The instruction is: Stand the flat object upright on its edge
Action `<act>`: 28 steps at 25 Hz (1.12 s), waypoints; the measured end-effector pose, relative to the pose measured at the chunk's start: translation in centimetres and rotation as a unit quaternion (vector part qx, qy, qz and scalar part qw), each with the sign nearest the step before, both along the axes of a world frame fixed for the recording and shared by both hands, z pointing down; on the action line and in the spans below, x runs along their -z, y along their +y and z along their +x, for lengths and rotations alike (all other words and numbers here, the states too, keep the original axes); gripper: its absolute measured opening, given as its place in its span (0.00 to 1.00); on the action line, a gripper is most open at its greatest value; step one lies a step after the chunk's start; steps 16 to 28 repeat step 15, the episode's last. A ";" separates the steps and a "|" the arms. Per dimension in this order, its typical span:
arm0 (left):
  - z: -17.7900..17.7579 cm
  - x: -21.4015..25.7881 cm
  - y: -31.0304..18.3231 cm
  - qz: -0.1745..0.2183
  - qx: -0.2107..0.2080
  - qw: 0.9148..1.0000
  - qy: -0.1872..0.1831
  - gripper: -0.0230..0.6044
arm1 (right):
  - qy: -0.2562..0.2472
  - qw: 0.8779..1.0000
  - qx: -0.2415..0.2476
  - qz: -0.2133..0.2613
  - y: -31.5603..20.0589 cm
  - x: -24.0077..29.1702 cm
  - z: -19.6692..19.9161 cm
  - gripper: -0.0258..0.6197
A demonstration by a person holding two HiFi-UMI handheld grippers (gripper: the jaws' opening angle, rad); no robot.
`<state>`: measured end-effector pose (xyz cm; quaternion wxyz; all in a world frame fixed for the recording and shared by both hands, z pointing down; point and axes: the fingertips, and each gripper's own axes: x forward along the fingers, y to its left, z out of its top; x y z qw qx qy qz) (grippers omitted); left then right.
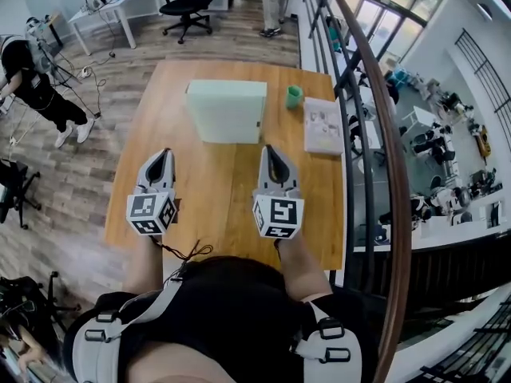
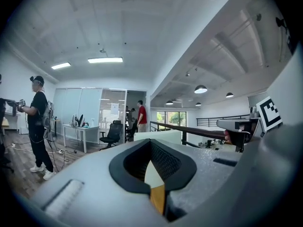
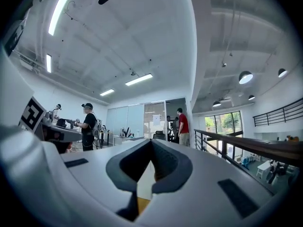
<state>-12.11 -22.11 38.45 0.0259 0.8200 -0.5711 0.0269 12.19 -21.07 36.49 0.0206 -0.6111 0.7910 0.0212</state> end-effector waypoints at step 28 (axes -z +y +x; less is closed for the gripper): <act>2.0 0.9 0.9 0.021 -0.029 0.999 -0.003 0.04 | 0.003 1.000 0.004 0.021 0.9 1.2 -1.0 0.04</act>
